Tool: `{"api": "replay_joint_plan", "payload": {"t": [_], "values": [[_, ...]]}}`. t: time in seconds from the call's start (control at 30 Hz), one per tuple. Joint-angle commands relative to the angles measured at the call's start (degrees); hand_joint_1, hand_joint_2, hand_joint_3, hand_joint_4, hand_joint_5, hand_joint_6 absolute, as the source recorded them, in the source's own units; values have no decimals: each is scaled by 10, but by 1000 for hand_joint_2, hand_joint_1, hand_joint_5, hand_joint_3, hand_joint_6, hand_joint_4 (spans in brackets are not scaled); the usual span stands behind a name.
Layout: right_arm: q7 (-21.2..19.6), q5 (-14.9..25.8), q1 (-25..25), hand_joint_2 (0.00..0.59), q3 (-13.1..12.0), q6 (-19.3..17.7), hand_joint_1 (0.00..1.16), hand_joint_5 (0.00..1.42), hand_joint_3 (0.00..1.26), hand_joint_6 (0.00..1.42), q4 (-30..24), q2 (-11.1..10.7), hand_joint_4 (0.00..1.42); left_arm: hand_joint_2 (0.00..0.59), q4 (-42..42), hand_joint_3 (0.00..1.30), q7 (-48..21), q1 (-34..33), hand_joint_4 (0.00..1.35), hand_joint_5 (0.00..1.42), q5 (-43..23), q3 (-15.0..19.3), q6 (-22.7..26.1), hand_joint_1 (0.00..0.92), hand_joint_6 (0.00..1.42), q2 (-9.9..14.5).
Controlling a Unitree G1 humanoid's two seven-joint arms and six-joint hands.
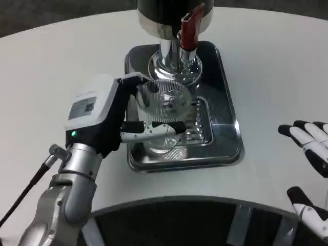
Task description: Grasp the cup under the faucet to collect the drink, then remove the cup.
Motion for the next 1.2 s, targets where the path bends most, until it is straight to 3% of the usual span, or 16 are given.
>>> {"api": "replay_joint_plan", "payload": {"t": [0.03, 0.2, 0.53, 0.7, 0.97, 1.13, 1.2], "values": [[-9, 22, 18, 534, -30, -11, 320, 0, 43, 0, -10, -4, 0, 0, 16, 992, 34, -14, 1146, 1292, 18, -24, 13, 580, 1424, -7], [-13, 41, 36, 534, -55, -20, 320, 0, 43, 0, -7, -5, 0, 0, 32, 951, 35, -35, 1090, 1259, 34, -51, 32, 583, 1424, -11], [-22, 65, 58, 534, -83, -29, 319, 0, 50, 0, 2, -4, 0, 4, 35, 698, 19, -61, 751, 1000, 51, -96, 80, 547, 1380, -12], [-26, 68, 61, 532, -84, -29, 320, 0, 69, 0, 4, -3, 0, 20, 20, 642, 31, -55, 629, 898, 59, -101, 93, 493, 1336, -9], [-34, 75, 57, 532, -79, -28, 330, 0, 80, 0, 7, 1, 0, 70, -8, 590, 36, -44, 451, 708, 78, -100, 114, 322, 1181, 3], [-41, 78, 54, 548, -72, -26, 348, 0, 104, 0, 10, 3, 0, 84, -25, 588, 40, -36, 406, 659, 87, -100, 119, 291, 1111, 12], [-43, 78, 54, 549, -71, -27, 351, 0, 106, 0, 11, 4, 0, 80, -28, 571, 36, -34, 340, 588, 87, -97, 121, 273, 998, 13]]}}
